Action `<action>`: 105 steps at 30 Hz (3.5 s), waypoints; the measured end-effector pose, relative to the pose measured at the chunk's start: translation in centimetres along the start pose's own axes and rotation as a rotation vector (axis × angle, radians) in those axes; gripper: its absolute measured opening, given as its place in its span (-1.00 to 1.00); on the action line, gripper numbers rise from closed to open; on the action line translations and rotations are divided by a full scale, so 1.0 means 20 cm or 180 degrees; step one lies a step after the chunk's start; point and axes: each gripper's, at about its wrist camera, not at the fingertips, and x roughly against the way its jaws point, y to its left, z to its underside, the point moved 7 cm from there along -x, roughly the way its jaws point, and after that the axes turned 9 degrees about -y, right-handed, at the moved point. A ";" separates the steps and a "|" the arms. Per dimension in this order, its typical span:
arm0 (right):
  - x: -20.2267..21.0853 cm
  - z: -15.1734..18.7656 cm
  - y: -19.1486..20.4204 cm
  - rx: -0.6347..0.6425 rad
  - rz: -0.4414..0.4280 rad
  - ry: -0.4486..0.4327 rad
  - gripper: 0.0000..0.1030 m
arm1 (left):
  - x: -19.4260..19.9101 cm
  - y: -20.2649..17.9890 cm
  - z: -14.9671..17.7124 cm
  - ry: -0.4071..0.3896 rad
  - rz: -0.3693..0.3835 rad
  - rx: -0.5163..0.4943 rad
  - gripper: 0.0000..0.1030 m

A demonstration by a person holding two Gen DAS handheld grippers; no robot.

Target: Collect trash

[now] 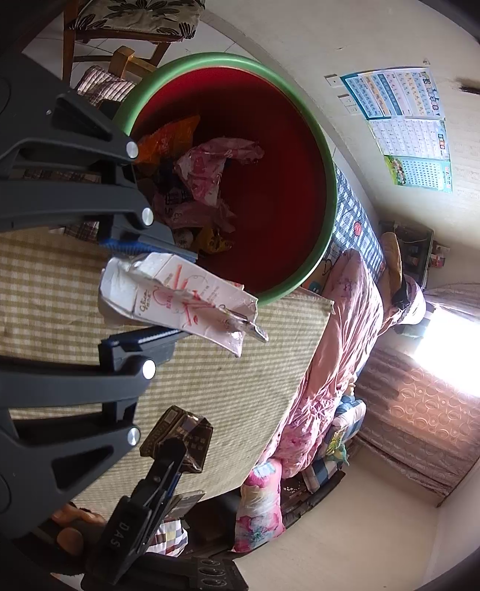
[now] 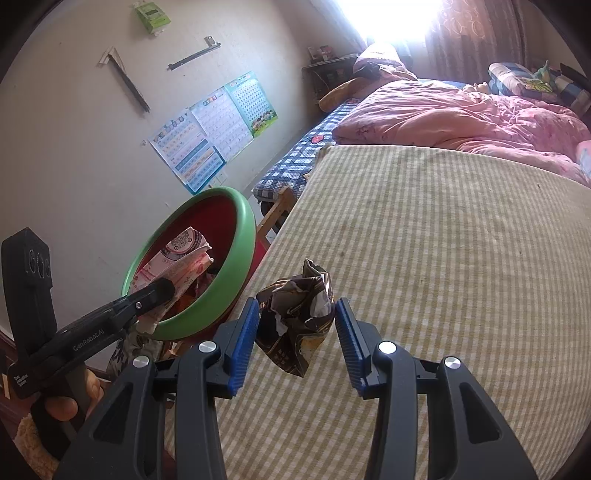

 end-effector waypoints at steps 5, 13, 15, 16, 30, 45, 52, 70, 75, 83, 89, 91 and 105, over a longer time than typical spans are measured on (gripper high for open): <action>-0.01 0.00 0.05 0.0024 0.0008 -0.0008 -0.19 | 0.02 0.04 -0.01 -0.0035 -0.0011 0.0026 -0.39; -0.02 -0.05 0.13 0.0127 -0.0018 -0.0072 -0.19 | 0.04 0.09 -0.04 -0.0090 -0.0041 0.0052 -0.39; -0.03 -0.06 0.15 0.0140 -0.0034 -0.0081 -0.19 | 0.05 0.11 -0.04 -0.0098 -0.0047 0.0052 -0.39; -0.03 -0.06 0.16 0.0146 -0.0041 -0.0083 -0.19 | 0.05 0.11 -0.04 -0.0102 -0.0050 0.0051 -0.39; -0.14 -0.06 0.30 0.0236 -0.0115 -0.0027 -0.19 | 0.07 0.30 -0.05 -0.0128 -0.0192 0.0149 -0.39; -0.24 -0.06 0.40 0.0290 -0.0168 0.0024 -0.18 | 0.07 0.40 -0.05 -0.0132 -0.0237 0.0208 -0.39; -0.25 -0.06 0.41 0.0295 -0.0162 0.0023 -0.18 | 0.05 0.43 -0.09 -0.0136 -0.0215 0.0192 -0.39; -0.38 -0.12 0.52 0.0394 -0.0223 0.0063 -0.18 | -0.03 0.51 -0.12 -0.0065 -0.0259 0.0139 -0.39; -0.42 -0.14 0.55 0.0414 -0.0239 0.0076 -0.18 | -0.05 0.54 -0.12 -0.0038 -0.0276 0.0140 -0.39; -0.45 -0.15 0.58 0.0436 -0.0241 0.0099 -0.18 | -0.08 0.55 -0.13 -0.0032 -0.0274 0.0128 -0.39; -0.46 -0.16 0.59 0.0449 -0.0251 0.0082 -0.17 | -0.09 0.55 -0.13 -0.0036 -0.0309 0.0101 -0.38; -0.46 -0.17 0.59 0.0447 -0.0266 0.0080 -0.16 | -0.09 0.55 -0.13 -0.0049 -0.0360 0.0102 -0.27; -0.27 -0.23 0.47 0.0333 -0.0245 -0.0245 0.39 | 0.02 0.41 -0.16 -0.0387 -0.0533 0.0018 0.53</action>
